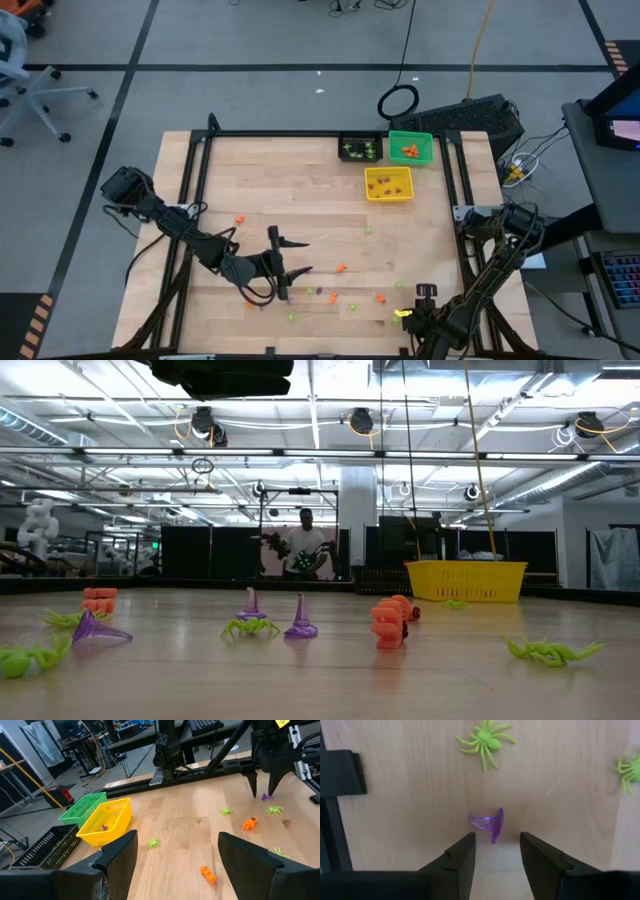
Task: Sort Halloween decoration
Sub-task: Put the violet witch hat toy into the yellow basket
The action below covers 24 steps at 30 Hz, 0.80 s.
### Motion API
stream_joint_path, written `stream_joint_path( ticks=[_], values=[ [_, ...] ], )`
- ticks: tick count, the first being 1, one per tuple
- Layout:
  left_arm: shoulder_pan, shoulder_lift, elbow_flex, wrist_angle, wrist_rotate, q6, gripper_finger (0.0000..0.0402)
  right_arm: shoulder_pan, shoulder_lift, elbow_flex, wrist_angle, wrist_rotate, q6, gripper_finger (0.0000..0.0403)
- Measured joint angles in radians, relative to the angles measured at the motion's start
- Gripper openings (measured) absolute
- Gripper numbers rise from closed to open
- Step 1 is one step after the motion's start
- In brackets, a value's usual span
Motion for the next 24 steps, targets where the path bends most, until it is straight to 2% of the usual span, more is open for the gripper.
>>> stream_joint_path(
  ticks=[18, 24],
  values=[
    [0.0, 0.0, 0.0, 0.0, 0.0, 0.0, 0.0274, -0.014, 0.0, -0.003, 0.031, 0.001, -0.019, 0.005],
    [0.0, 0.0, 0.0, 0.0, 0.0, 0.0, 0.0274, -0.027, 0.0, -0.003, 0.031, 0.005, -0.024, 0.0008]
  ],
)
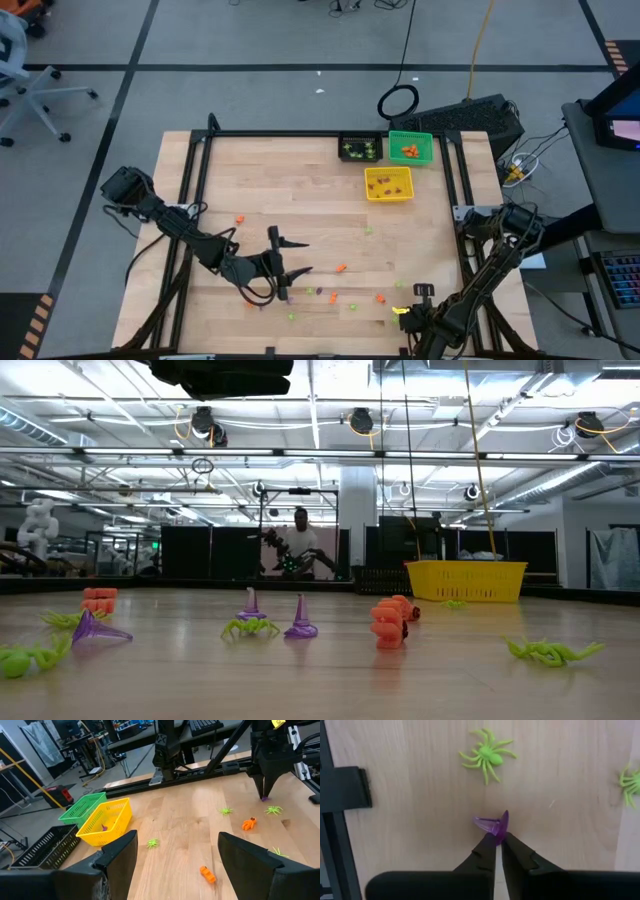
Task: Sort Halloween decoration
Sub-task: Put the violet witch hat toy into the yellow basket
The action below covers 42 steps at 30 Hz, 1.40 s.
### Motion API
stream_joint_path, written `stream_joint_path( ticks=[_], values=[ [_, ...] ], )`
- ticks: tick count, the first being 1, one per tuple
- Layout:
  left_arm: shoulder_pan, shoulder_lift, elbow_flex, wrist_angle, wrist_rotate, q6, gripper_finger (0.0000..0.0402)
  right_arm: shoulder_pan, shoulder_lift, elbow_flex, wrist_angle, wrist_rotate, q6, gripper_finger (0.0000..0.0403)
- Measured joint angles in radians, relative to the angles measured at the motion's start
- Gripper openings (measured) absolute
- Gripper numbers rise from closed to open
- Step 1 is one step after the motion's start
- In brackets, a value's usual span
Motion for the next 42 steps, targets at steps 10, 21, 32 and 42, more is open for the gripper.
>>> stream_joint_path(
  ticks=[10, 21, 32, 42],
  values=[
    [0.0, 0.0, 0.0, 0.0, 0.0, 0.0, 0.0274, -0.004, 0.001, -0.001, 0.008, 0.054, -0.003, 0.0001],
    [0.0, 0.0, 0.0, 0.0, 0.0, 0.0, 0.0274, -0.002, -0.125, -0.002, 0.012, 0.132, 0.017, 0.0],
    [0.0, 0.0, 0.0, 0.0, 0.0, 0.0, 0.0274, -0.002, -0.325, -0.001, 0.012, 0.429, -0.175, 0.0],
    [0.0, 0.0, 0.0, 0.0, 0.0, 0.0, 0.0274, -0.002, -0.367, -0.001, 0.062, 0.807, -0.383, 0.0]
  ],
)
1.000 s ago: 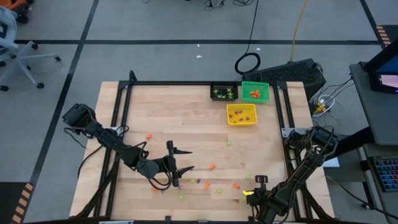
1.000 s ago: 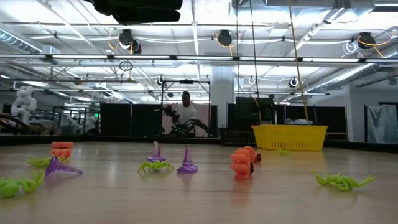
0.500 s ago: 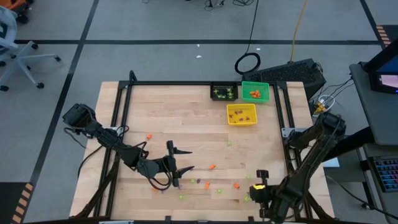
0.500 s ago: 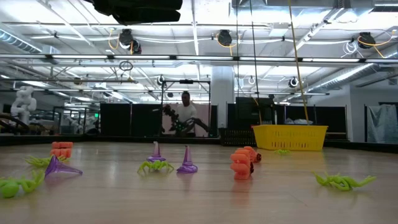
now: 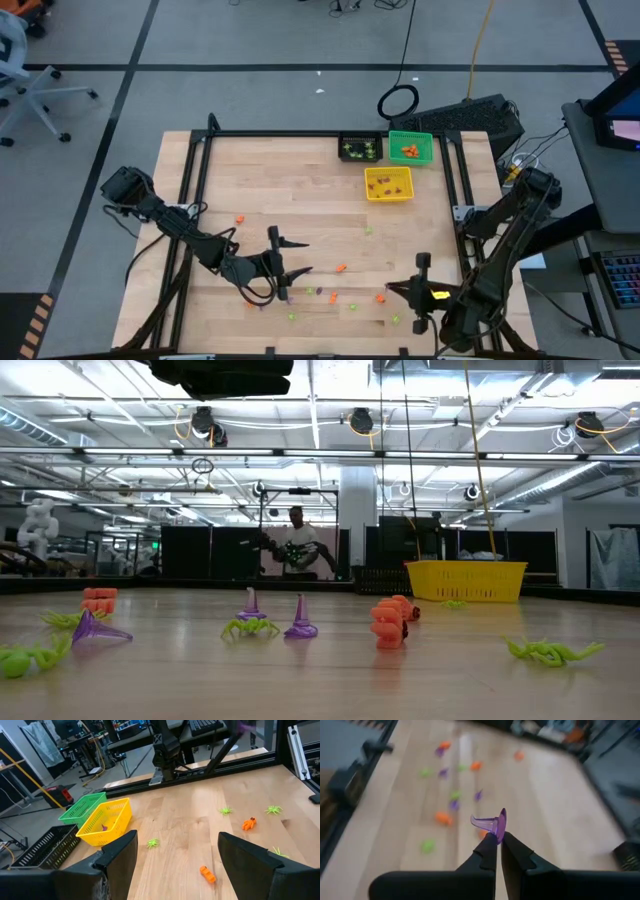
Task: Sort Halloween decoration
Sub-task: Put the violet witch hat toy into the yellow basket
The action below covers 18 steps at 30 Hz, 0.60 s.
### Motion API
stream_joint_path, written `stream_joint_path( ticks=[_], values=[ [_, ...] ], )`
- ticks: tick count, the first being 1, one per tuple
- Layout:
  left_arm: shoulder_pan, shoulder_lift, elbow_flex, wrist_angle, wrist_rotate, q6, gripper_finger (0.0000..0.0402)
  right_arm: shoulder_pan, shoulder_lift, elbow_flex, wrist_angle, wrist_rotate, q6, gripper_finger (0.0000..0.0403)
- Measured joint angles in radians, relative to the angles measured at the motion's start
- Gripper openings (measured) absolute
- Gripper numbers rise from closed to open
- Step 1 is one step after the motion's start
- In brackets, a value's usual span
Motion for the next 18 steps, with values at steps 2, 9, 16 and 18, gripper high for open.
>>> stream_joint_path(
  ticks=[2, 9, 16, 18],
  values=[
    [0.0, 0.0, 0.0, 0.0, 0.0, 0.0, 0.0274, -0.007, 0.0, 0.0, 0.046, 0.062, -0.042, 0.0],
    [0.0, 0.0, 0.0, 0.0, 0.0, 0.001, 0.0274, -0.043, 0.004, -0.089, 0.483, 0.205, -0.367, 0.0],
    [0.0, 0.0, 0.0, 0.0, 0.0, 0.0, 0.0274, -0.154, 0.004, -0.33, 1.077, 0.065, -0.594, 0.0],
    [0.0, 0.0, 0.0, 0.0, 0.0, 0.0, 0.0274, -0.19, 0.004, -0.401, 1.23, -0.005, -0.619, 0.0]
  ],
)
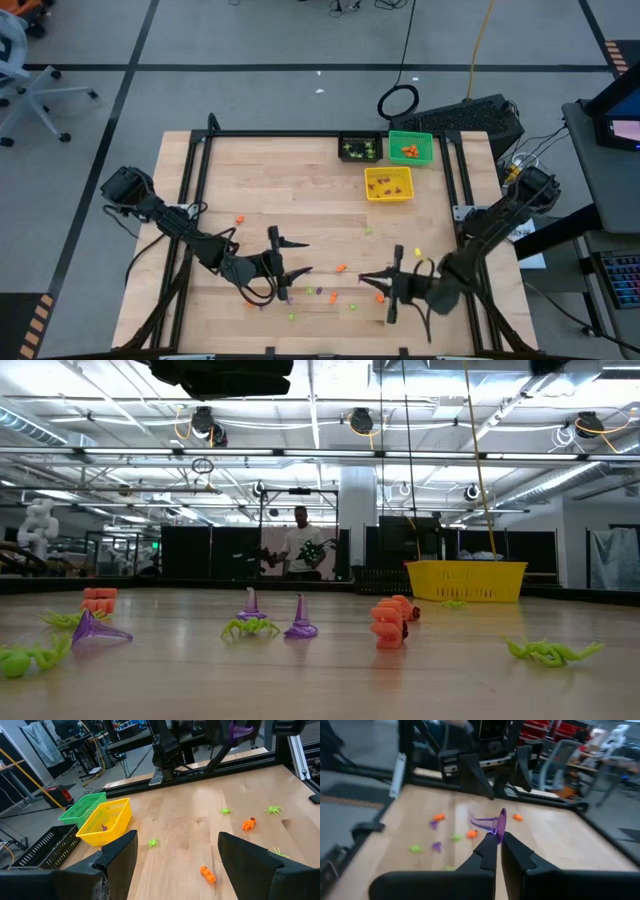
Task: Sort Halloween decoration
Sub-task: Put the violet witch hat toy into the yellow basket
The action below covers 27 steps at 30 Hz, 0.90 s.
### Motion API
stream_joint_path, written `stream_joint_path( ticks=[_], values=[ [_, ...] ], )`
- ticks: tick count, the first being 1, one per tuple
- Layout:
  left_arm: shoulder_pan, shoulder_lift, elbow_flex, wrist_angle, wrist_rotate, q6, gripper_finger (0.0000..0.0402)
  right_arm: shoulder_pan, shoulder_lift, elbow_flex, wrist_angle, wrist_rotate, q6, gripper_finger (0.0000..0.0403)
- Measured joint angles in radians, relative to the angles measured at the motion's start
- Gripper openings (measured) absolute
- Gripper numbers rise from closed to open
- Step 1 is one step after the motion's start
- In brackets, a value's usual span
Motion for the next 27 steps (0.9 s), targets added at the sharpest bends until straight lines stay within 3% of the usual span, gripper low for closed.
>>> stream_joint_path(
  ticks=[4, 8, 19, 27],
  values=[
    [0.0, 0.0, 0.0, 0.0, 0.0, 0.0, 0.0274, -0.06, 0.0, -0.118, 0.208, -0.124, -0.012, 0.0],
    [0.0, 0.0, 0.0, 0.0, 0.0, 0.0, 0.0274, -0.098, 0.0, -0.176, 0.297, -0.211, 0.008, 0.0],
    [0.0, 0.0, 0.0, 0.0, 0.0, 0.0, 0.0274, -0.123, 0.055, -0.189, 0.398, -0.232, 0.011, 0.0],
    [0.0, 0.0, 0.0, 0.0, 0.0, 0.0, 0.0274, -0.123, 0.056, -0.189, 0.406, -0.232, -0.103, 0.0]
  ],
)
